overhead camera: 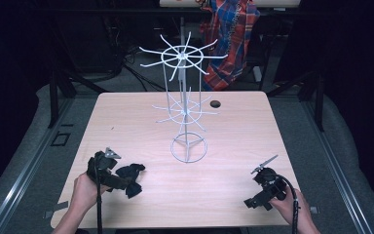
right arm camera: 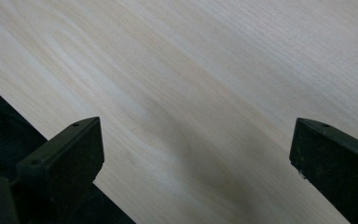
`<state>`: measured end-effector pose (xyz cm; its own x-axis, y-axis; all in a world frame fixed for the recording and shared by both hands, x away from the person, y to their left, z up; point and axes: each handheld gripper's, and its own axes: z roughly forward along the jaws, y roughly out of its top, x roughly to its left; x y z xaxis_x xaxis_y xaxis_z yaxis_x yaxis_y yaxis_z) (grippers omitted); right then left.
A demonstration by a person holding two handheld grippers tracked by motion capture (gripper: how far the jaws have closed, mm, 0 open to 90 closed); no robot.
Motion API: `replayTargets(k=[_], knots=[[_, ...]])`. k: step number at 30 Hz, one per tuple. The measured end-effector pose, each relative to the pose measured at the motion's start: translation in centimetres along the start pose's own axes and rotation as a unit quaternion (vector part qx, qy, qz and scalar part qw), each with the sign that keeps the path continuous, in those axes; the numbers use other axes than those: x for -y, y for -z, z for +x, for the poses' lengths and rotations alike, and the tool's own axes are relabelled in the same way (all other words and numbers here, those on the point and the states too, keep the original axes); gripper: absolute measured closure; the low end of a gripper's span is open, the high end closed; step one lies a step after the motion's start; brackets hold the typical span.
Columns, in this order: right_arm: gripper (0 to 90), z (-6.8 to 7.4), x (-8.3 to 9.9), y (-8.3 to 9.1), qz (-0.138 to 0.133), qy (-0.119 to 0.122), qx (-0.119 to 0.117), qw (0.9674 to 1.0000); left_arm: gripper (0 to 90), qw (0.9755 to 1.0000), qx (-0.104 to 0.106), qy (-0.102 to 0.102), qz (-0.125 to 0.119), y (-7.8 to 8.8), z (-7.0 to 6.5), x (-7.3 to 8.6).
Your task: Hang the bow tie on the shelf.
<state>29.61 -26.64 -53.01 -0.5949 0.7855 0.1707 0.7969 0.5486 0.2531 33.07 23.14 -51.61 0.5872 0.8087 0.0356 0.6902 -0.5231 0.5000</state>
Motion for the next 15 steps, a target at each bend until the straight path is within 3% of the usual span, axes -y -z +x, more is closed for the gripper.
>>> replayTargets(k=[5, 10, 12, 15], knots=[[3.0, 0.0, 0.0, -0.1, 0.004, 0.015, -0.002, 0.9999, 0.0, 1.0000, 0.000, 0.004, 0.006, -0.5, -0.1, -0.5], [3.3, 0.0, 0.4, -0.1, 0.008, 0.007, -0.005, 0.9999, 0.0, 0.9998, 0.001, 0.004, 0.018, -1.4, -0.4, -1.1], [3.5, 0.0, 0.3, 0.1, 0.008, 0.009, -0.003, 0.9999, 0.0, 0.9997, -0.006, -0.002, 0.025, -1.9, -0.4, -1.5], [3.7, 0.4, 0.0, -0.1, 0.006, 0.016, -0.002, 0.9998, 0.0, 0.9996, -0.009, 0.005, 0.028, -2.5, -0.2, -1.9]])
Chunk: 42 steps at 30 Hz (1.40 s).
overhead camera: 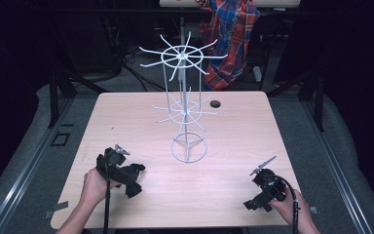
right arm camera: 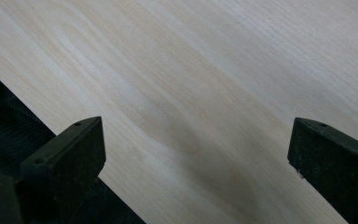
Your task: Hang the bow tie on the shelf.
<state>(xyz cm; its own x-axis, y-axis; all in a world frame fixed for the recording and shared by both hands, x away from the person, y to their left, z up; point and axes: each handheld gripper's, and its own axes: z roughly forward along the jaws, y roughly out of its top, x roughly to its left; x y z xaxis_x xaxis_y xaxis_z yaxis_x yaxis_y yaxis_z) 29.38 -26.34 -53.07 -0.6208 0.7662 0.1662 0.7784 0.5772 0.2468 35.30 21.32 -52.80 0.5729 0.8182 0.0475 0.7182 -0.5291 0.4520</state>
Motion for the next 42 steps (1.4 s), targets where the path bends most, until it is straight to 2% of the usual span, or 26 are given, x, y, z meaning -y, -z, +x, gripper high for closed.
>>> replayTargets(k=[2, 3, 7, 8, 10, 11, 13, 14, 15, 17, 21, 23, 24, 25, 27, 30, 35, 37, 42], knots=[[3.7, 0.1, -0.1, -0.2, 0.006, 0.009, 0.000, 0.9999, 0.0, 0.9999, 0.006, 0.007, 0.005, -0.3, 0.2, -0.1], [3.7, 0.2, 0.0, -0.3, 0.008, 0.006, -0.008, 0.9999, 0.0, 0.9998, 0.010, 0.009, 0.012, -0.5, 0.3, -0.2], [3.7, -0.1, 0.3, -0.2, 0.009, 0.004, -0.005, 0.9999, 1.0, 0.9996, 0.013, 0.004, 0.024, -0.8, 0.1, -0.3], [3.9, 0.0, 0.2, -0.1, 0.004, -0.001, -0.007, 1.0000, 6.1, 0.9996, 0.011, 0.001, 0.028, -1.0, -0.1, -0.2], [3.9, 0.1, 0.1, -0.2, -0.001, 0.001, -0.007, 1.0000, 10.3, 0.9993, 0.011, -0.002, 0.037, -1.2, -0.1, -0.1], [3.9, 0.5, -0.1, -0.2, 0.007, 0.010, -0.006, 0.9999, 14.9, 0.9991, 0.012, -0.003, 0.041, -1.3, 0.0, 0.0], [3.9, 0.7, -0.2, -0.2, 0.011, 0.013, 0.000, 0.9999, 15.6, 0.9988, 0.016, 0.000, 0.046, -1.4, 0.1, 0.1], [3.9, 0.7, -0.2, -0.2, 0.017, 0.022, 0.001, 0.9996, 17.3, 0.9986, 0.020, 0.001, 0.049, -1.4, 0.1, 0.1], [4.0, 0.7, -0.2, -0.2, 0.028, 0.028, 0.001, 0.9992, 26.9, 0.9982, 0.027, -0.003, 0.054, -1.5, 0.0, 0.0], [4.1, 0.5, 0.0, -0.2, 0.026, 0.022, 0.002, 0.9994, 34.1, 0.9978, 0.026, -0.011, 0.060, -1.7, -0.2, 0.0], [4.3, 0.5, 0.0, -0.2, 0.013, 0.014, -0.001, 0.9998, 41.1, 0.9978, 0.019, -0.014, 0.062, -1.8, -0.2, 0.1], [4.4, 0.5, -0.2, -0.2, 0.028, 0.029, -0.002, 0.9992, 51.1, 0.9979, 0.018, -0.011, 0.060, -1.8, 0.0, 0.2], [4.4, 0.5, -0.2, -0.2, 0.028, 0.029, -0.002, 0.9992, 51.1, 0.9978, 0.018, -0.010, 0.062, -1.8, 0.1, 0.2], [4.5, 0.6, -0.1, -0.4, 0.026, 0.027, 0.001, 0.9993, 56.7, 0.9977, 0.017, -0.012, 0.065, -1.8, 0.2, 0.3], [4.5, 0.6, -0.1, -0.4, 0.023, 0.022, -0.005, 0.9995, 60.6, 0.9976, 0.016, -0.010, 0.067, -1.9, 0.2, 0.3], [4.9, 0.6, -0.1, -0.4, 0.018, 0.019, -0.003, 0.9996, 64.3, 0.9975, 0.013, -0.013, 0.069, -1.9, 0.1, 0.3], [5.1, 0.6, -0.2, -0.3, 0.032, 0.032, -0.002, 0.9990, 71.3, 0.9970, 0.003, -0.024, 0.074, -2.1, -0.2, 0.0], [5.1, 0.6, -0.1, -0.3, 0.026, 0.027, -0.003, 0.9993, 73.7, 0.9964, -0.002, -0.031, 0.078, -2.2, -0.2, -0.1], [5.1, 0.6, -0.1, -0.3, 0.026, 0.028, -0.003, 0.9993, 76.2, 0.9969, 0.001, -0.026, 0.074, -2.2, -0.1, -0.2]])
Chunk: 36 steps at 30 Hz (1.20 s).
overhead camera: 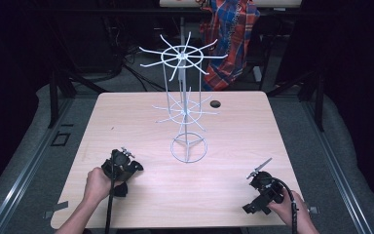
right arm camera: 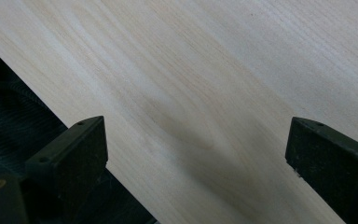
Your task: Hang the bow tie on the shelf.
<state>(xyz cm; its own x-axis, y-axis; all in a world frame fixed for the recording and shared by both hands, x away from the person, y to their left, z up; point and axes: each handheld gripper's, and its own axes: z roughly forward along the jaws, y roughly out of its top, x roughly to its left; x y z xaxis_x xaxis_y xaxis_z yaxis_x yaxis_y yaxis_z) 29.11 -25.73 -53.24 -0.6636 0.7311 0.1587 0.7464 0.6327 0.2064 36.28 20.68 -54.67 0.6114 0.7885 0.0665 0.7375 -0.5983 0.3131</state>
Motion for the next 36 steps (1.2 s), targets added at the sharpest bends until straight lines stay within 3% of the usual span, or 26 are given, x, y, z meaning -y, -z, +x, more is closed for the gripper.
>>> replayTargets(k=[15, 24, 25, 36], knots=[[5.2, 0.0, 0.0, 0.0, 0.003, 0.003, -0.001, 1.0000, 77.8, 0.9992, 0.004, 0.011, -0.037, 1.2, 0.8, 0.1], [5.2, 0.0, 0.0, 0.1, 0.004, 0.002, -0.004, 1.0000, 77.8, 0.9969, 0.007, 0.016, -0.077, 2.6, 0.9, 0.3], [5.2, 0.1, 0.1, 0.0, -0.006, -0.006, -0.004, 1.0000, 77.8, 0.9963, 0.008, 0.018, -0.083, 2.9, 1.0, 0.3], [5.2, 0.0, 0.0, 0.0, 0.000, -0.002, -0.004, 1.0000, 77.9, 0.9938, 0.012, 0.019, -0.109, 3.9, 1.1, 0.6]])
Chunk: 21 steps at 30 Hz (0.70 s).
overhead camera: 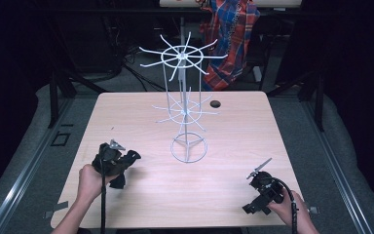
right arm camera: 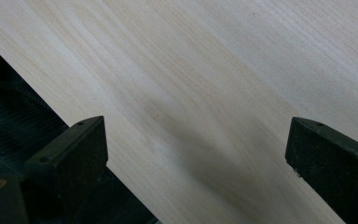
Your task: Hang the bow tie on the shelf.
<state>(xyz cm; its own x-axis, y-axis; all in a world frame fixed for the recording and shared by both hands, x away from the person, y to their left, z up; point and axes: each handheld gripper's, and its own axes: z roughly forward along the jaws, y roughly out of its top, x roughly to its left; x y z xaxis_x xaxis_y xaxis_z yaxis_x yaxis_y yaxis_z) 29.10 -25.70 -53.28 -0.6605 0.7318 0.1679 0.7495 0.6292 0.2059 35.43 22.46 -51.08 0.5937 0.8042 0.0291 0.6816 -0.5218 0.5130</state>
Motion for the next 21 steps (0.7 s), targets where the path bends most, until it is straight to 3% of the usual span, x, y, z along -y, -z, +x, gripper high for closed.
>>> replayTargets(k=[21], knots=[[5.2, 0.0, 0.1, 0.1, 0.000, -0.001, -0.001, 1.0000, 77.9, 0.9993, 0.008, -0.008, -0.036, 1.4, -0.8, -0.5]])
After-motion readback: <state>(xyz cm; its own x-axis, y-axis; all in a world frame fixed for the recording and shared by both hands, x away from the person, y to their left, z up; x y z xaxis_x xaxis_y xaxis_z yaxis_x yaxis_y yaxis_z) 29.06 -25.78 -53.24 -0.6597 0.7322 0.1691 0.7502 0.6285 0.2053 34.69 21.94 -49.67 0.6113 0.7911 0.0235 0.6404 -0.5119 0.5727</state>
